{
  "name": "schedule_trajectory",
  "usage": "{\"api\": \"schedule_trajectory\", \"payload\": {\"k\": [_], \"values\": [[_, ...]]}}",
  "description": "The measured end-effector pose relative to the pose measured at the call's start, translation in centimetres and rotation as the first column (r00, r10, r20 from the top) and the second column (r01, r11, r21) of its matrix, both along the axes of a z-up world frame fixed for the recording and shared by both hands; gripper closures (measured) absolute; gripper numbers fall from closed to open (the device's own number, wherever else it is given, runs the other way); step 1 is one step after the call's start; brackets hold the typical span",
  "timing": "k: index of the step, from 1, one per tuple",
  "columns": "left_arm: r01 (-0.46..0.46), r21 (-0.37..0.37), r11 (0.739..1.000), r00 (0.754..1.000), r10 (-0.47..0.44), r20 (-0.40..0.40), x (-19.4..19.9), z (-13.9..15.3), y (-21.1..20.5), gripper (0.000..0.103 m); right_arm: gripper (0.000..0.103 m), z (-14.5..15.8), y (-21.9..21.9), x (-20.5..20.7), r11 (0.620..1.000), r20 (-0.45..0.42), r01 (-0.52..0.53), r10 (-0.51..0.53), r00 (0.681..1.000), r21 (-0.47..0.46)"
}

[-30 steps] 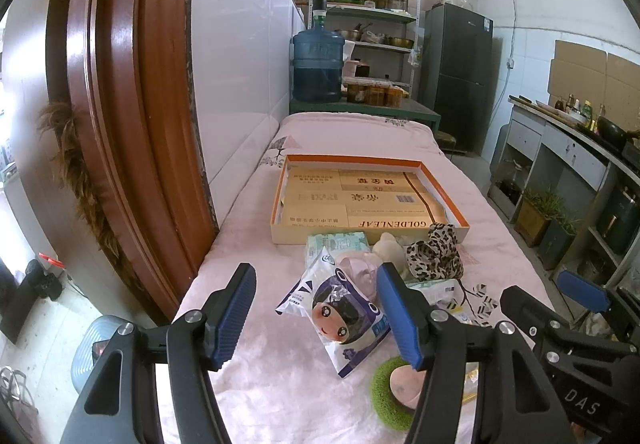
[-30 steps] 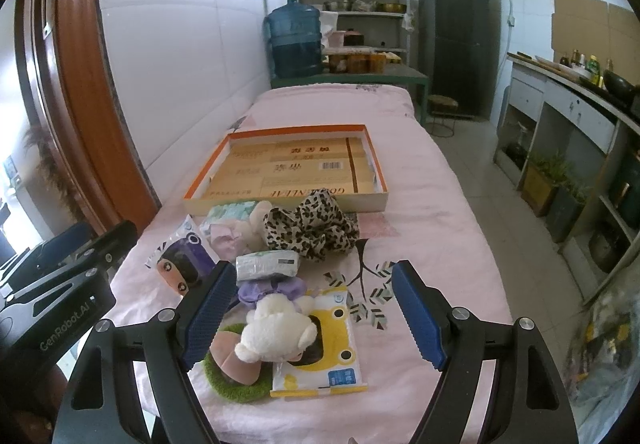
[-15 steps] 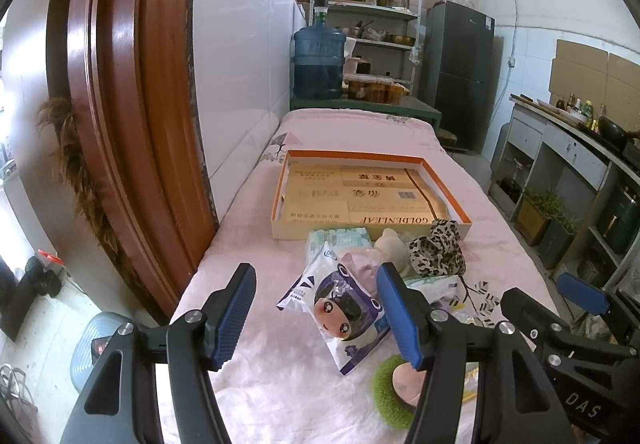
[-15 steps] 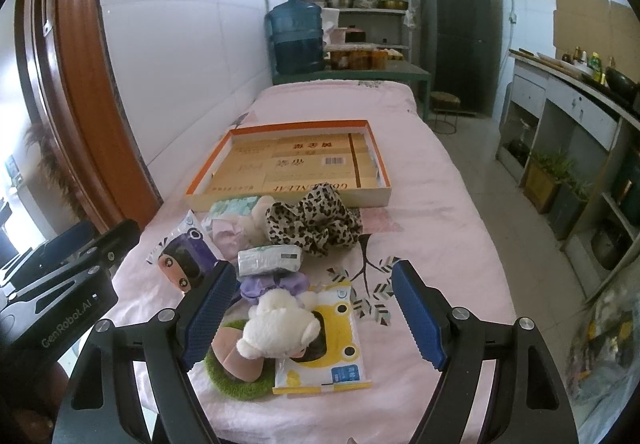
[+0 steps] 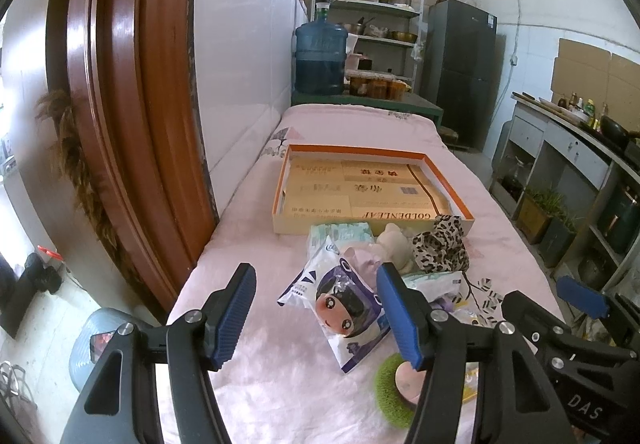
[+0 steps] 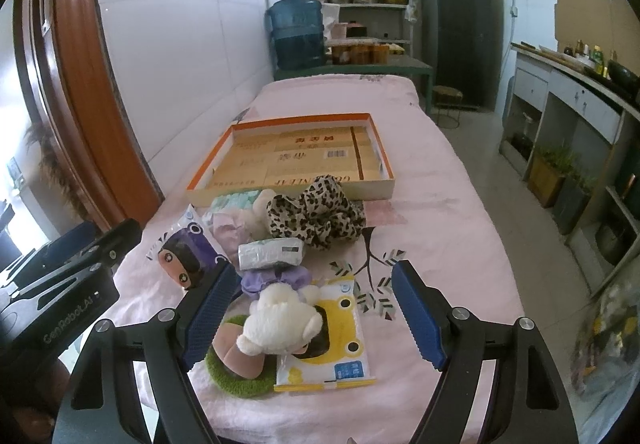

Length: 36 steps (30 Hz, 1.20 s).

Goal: Organize soft objects
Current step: 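Grasp the white plush bear with the right gripper while the left grasps the cartoon-girl bag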

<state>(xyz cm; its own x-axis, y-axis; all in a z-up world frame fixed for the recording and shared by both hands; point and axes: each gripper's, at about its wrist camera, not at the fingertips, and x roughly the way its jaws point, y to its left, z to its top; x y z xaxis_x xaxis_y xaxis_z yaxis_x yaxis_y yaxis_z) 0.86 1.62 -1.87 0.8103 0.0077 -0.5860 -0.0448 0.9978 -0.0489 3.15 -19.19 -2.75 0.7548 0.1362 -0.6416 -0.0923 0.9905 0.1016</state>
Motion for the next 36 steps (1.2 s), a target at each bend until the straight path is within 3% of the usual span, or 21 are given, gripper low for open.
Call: {"api": "schedule_trajectory", "payload": {"k": [7,19,30,31,32,33,34,36], "values": [[0.017,-0.017,1.000,1.000,-0.017,-0.014,0.2,-0.9,0.2,0.040,0.022,-1.9,0.2,0.2,0.999,-0.040,-0.036,0.037,0.999,0.035],[0.054,-0.113,0.992,0.995,-0.064,-0.080,1.1,-4.9,1.9,0.040,0.022,-5.7,1.3,1.5,0.993,-0.118,-0.090,0.098,0.988,0.071],[0.057,-0.178,0.982,0.985,-0.085,-0.151,4.3,-7.8,1.9,0.040,0.022,-7.6,1.6,3.6,0.992,-0.160,-0.101,0.113,0.981,0.081],[0.060,-0.184,0.981,0.984,-0.089,-0.156,4.6,-8.0,1.8,0.040,0.024,-7.8,1.5,3.8,0.991,-0.161,-0.102,0.115,0.980,0.088],[0.065,-0.192,0.979,0.982,-0.097,-0.160,4.9,-8.2,1.7,0.040,0.034,-7.9,1.4,3.9,0.990,-0.162,-0.106,0.120,0.979,0.096],[0.073,-0.202,0.977,0.981,-0.107,-0.162,5.2,-8.4,1.5,0.042,0.041,-7.9,1.4,3.9,0.988,-0.164,-0.111,0.127,0.978,0.105],[0.080,-0.208,0.975,0.980,-0.115,-0.162,5.2,-8.5,1.5,0.050,0.052,-8.0,1.3,4.0,0.987,-0.168,-0.113,0.131,0.977,0.113],[0.102,-0.229,0.968,0.976,-0.142,-0.165,5.6,-8.8,1.1,0.070,0.052,-8.1,1.0,4.0,0.985,-0.177,-0.116,0.138,0.975,0.129]]}}
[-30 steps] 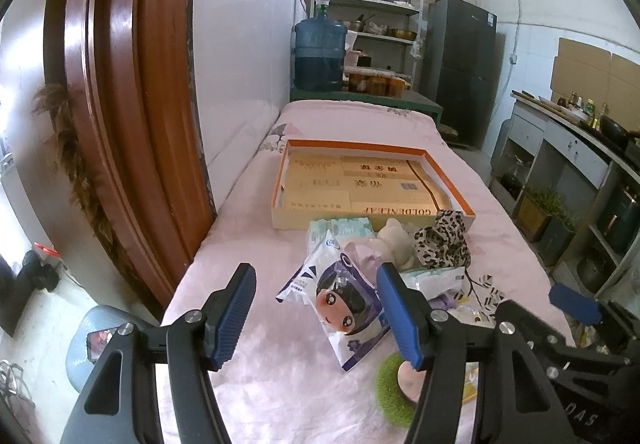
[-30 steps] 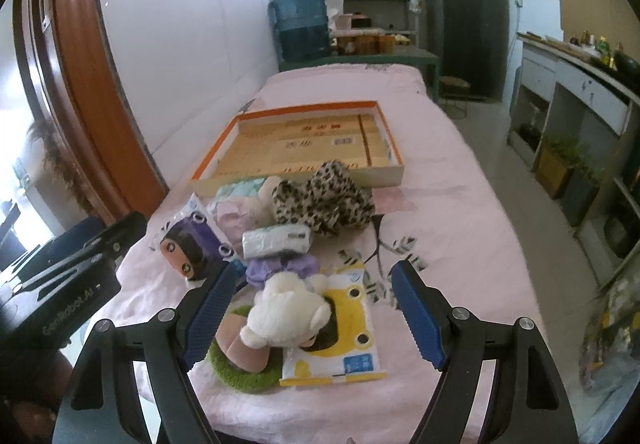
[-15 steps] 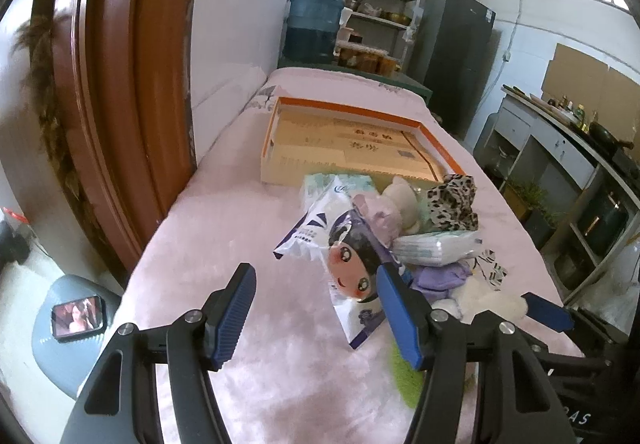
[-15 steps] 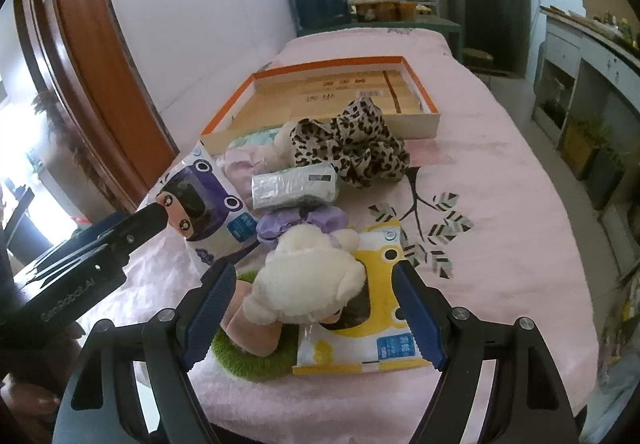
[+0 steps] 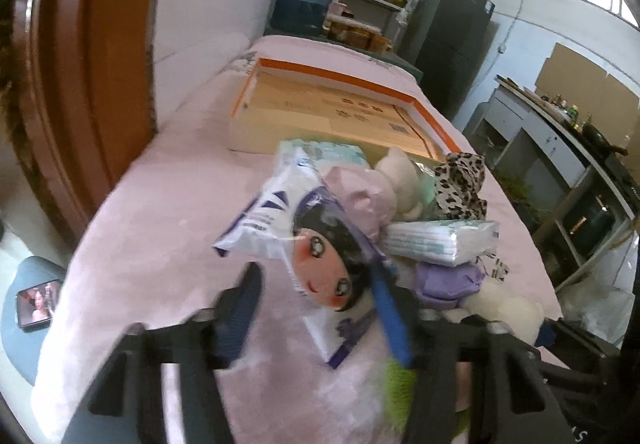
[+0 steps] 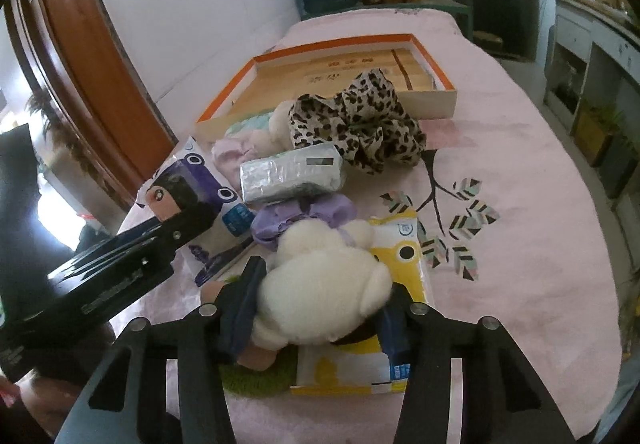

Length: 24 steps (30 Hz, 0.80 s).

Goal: Organize soft objects
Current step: 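Grasp the white plush bear with the right gripper while the left grasps the cartoon-girl bag, then lift the bear and the cartoon-girl bag and carry both over the box tray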

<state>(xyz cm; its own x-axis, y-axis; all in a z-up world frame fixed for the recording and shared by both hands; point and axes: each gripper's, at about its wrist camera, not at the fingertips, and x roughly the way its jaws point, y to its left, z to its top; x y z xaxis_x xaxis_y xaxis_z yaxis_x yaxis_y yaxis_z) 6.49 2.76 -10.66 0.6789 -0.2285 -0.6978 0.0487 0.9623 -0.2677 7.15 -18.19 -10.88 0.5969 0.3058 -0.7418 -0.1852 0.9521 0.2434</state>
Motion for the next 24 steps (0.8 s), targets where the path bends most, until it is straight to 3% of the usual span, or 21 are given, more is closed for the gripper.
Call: {"api": "schedule_trajectory", "payload": {"k": [5,14,24], "values": [[0.057,-0.058,0.997,0.998,-0.056,0.019,-0.2,-0.1,-0.3,0.087,0.055,0.4,-0.9,-0.4,0.999,-0.002,0.002,-0.001,1.000,0.035],[0.094,-0.058,0.994,0.991,-0.087,0.103,-1.6,1.8,-0.6,0.089,0.056,2.2,-1.7,-1.9,0.999,0.057,-0.007,0.005,0.998,0.042],[0.118,-0.049,0.992,0.970,-0.104,0.221,-3.6,6.5,-0.7,0.089,0.056,5.0,-2.5,-4.4,0.998,0.119,-0.016,0.009,0.993,0.055]]}}
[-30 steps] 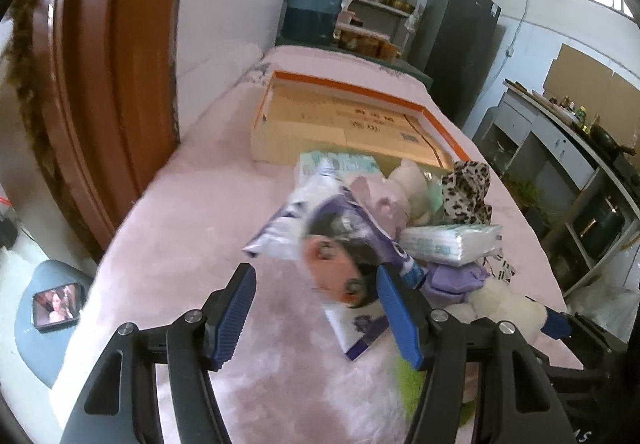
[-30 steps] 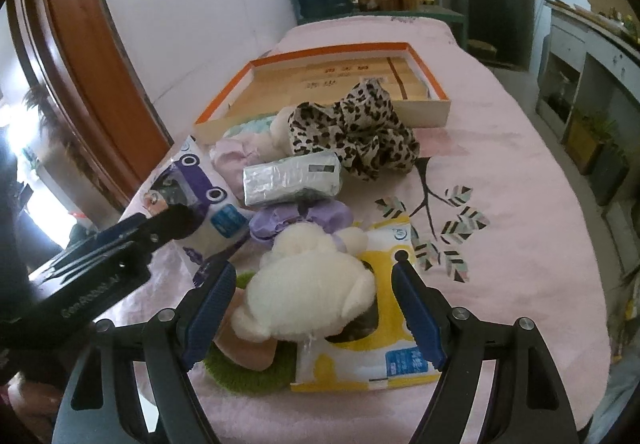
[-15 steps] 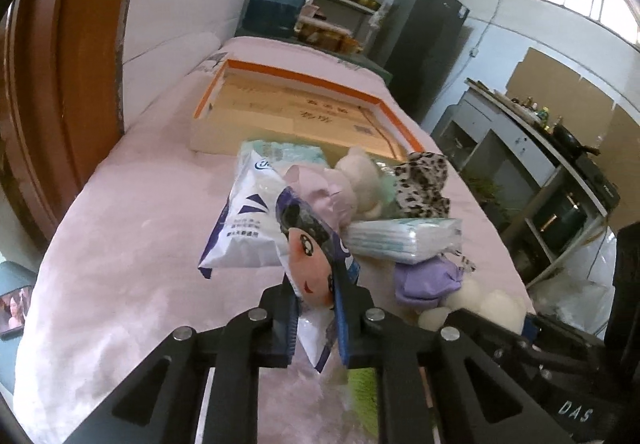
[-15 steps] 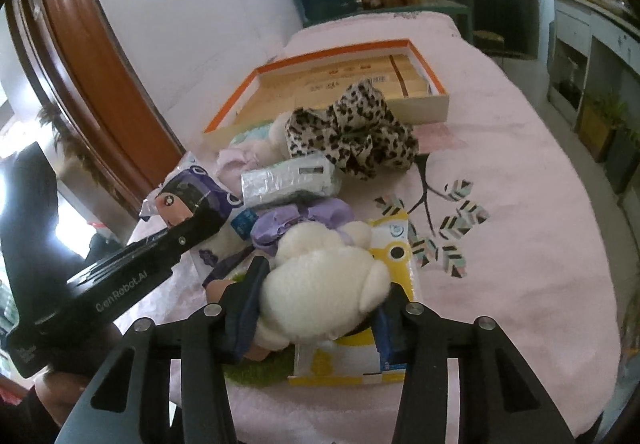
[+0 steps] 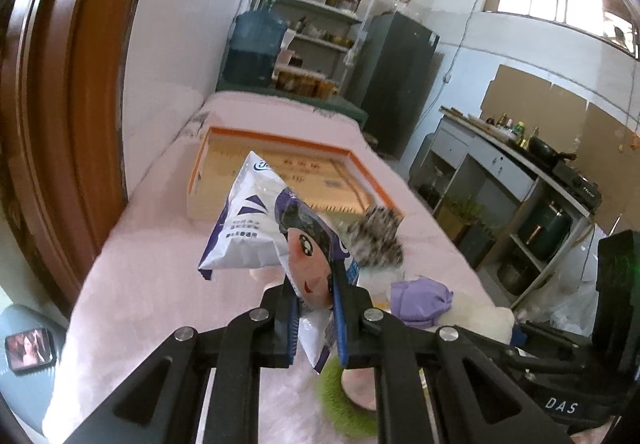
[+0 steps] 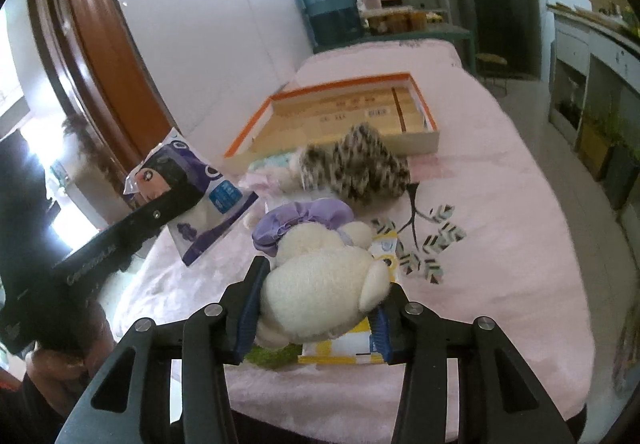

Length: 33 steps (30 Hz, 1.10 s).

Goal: Organize soft objects
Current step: 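Lift the bear and the cartoon-girl bag and carry both over the box tray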

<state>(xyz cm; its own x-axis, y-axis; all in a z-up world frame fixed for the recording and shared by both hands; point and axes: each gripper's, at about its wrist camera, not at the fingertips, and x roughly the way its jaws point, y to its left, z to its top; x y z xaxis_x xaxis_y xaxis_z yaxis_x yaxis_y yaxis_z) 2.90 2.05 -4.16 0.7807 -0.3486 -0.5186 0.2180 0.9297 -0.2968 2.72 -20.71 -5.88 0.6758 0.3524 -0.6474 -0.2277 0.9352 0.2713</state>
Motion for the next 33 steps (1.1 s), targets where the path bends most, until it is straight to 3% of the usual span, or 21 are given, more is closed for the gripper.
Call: {"api": "schedule_trajectory", "payload": {"k": [13,24,28,33], "values": [[-0.021,0.065,0.998,0.999,0.018,0.049,2.1,5.2,-0.9,0.089,0.056,6.5,-1.1,1.2,1.000,0.147,-0.029,0.030,0.989,-0.012],[-0.044,0.064,0.997,0.998,0.041,0.037,8.4,7.9,-0.1,0.089,0.056,12.0,-1.8,7.7,0.999,0.228,-0.047,0.042,0.973,0.014],[-0.069,0.064,0.996,0.998,0.068,0.017,11.1,8.0,0.3,0.089,0.056,12.9,-2.0,10.6,0.997,0.219,-0.057,0.044,0.975,0.052],[-0.104,0.117,0.988,0.995,0.103,0.009,14.6,8.0,0.2,0.089,0.056,12.6,-1.6,15.0,0.996,0.193,-0.052,0.038,0.980,0.068]]}}
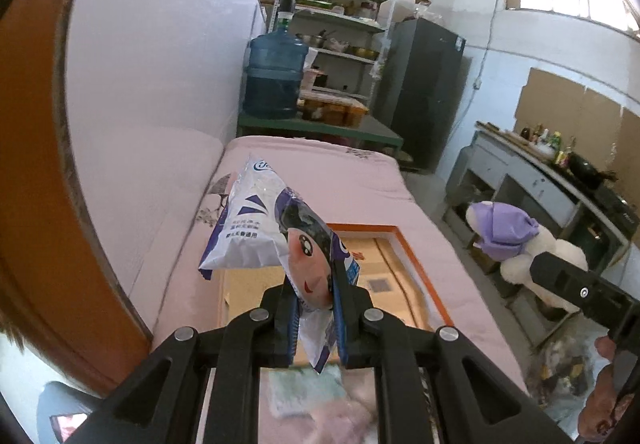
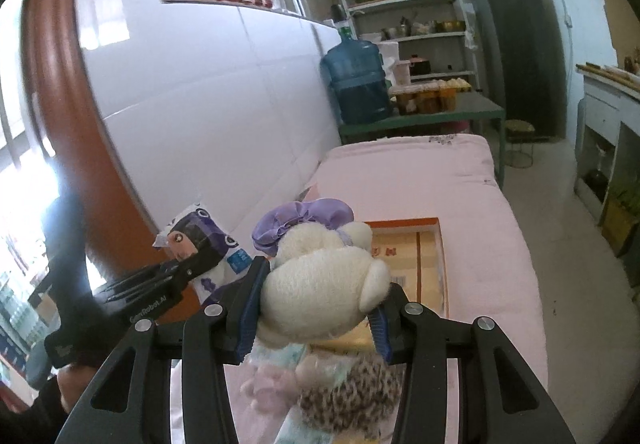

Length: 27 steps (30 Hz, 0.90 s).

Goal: Organize soft objects
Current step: 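Lift the bear and the cartoon-girl bag and carry both over the box tray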

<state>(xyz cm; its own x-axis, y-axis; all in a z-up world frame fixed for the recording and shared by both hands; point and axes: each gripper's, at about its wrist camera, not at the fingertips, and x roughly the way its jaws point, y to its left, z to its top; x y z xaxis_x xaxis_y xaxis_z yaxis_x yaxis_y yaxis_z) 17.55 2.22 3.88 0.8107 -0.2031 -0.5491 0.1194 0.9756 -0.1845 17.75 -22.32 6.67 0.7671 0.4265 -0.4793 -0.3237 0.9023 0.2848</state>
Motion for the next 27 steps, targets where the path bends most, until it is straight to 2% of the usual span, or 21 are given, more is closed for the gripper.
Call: {"api": "schedule_trajectory", "payload": {"k": [13,22,27], "values": [[-0.067,0.102,0.993,0.996,0.072,-0.044,7.1,-2.0,-0.9,0.089,0.056,-3.0,0.5,9.1,1.000,-0.085,0.012,-0.011,0.996,0.018],[-0.070,0.127,0.989,0.994,0.080,-0.078,10.5,-3.8,-1.9,0.089,0.056,-5.5,0.5,13.6,0.999,-0.147,0.023,-0.019,0.989,0.031],[-0.070,0.132,0.989,0.991,0.084,-0.100,12.3,-5.0,-2.2,0.089,0.056,-6.9,0.9,15.5,1.000,-0.167,0.024,-0.023,0.986,0.005]]}}
